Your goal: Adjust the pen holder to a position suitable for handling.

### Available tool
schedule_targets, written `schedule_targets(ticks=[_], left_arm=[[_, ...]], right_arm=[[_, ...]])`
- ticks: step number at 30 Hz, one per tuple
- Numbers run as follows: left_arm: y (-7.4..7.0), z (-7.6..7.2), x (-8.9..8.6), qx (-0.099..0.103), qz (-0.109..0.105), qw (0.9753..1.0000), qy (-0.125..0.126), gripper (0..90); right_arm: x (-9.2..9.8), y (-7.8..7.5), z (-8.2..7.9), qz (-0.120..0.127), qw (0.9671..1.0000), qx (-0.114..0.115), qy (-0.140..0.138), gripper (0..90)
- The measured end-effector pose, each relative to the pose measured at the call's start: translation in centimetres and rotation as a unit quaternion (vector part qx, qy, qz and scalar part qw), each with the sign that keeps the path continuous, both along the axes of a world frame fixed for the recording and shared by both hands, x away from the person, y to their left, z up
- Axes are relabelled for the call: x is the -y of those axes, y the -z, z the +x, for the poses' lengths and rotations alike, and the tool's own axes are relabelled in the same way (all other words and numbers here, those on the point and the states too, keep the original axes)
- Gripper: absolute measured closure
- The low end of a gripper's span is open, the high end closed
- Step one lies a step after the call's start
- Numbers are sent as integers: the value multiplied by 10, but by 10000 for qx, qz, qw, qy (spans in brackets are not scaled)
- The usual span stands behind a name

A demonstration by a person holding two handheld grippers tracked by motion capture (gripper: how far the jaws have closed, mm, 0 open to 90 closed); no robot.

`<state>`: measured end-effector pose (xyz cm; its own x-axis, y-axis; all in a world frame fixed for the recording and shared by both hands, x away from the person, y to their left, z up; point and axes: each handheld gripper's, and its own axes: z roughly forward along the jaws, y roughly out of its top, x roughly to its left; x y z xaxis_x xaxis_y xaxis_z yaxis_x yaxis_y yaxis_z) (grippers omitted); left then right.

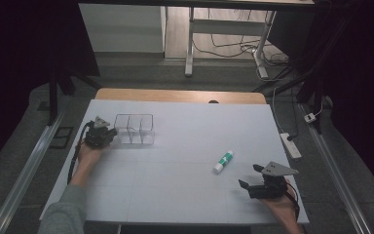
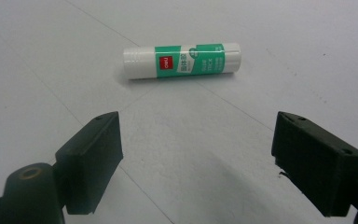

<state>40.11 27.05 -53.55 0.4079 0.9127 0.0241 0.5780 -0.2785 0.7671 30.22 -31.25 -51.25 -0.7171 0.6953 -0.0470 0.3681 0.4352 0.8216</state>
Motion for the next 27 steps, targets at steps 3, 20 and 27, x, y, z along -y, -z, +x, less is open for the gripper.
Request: schedule_targets(ticks=[3,20,27], left_arm=[[0,0,2,-22,-93,10000,9,891],[-1,2,26,-49,63,9993,379,890],[-2,1,34,-61,92,9986,512,890]], right_arm=[[0,0,0,10,10000,-6,12,158],[0,0,-1,10,10000,-20,-9,158],[0,0,0,-19,10000,-23,-10,159]])
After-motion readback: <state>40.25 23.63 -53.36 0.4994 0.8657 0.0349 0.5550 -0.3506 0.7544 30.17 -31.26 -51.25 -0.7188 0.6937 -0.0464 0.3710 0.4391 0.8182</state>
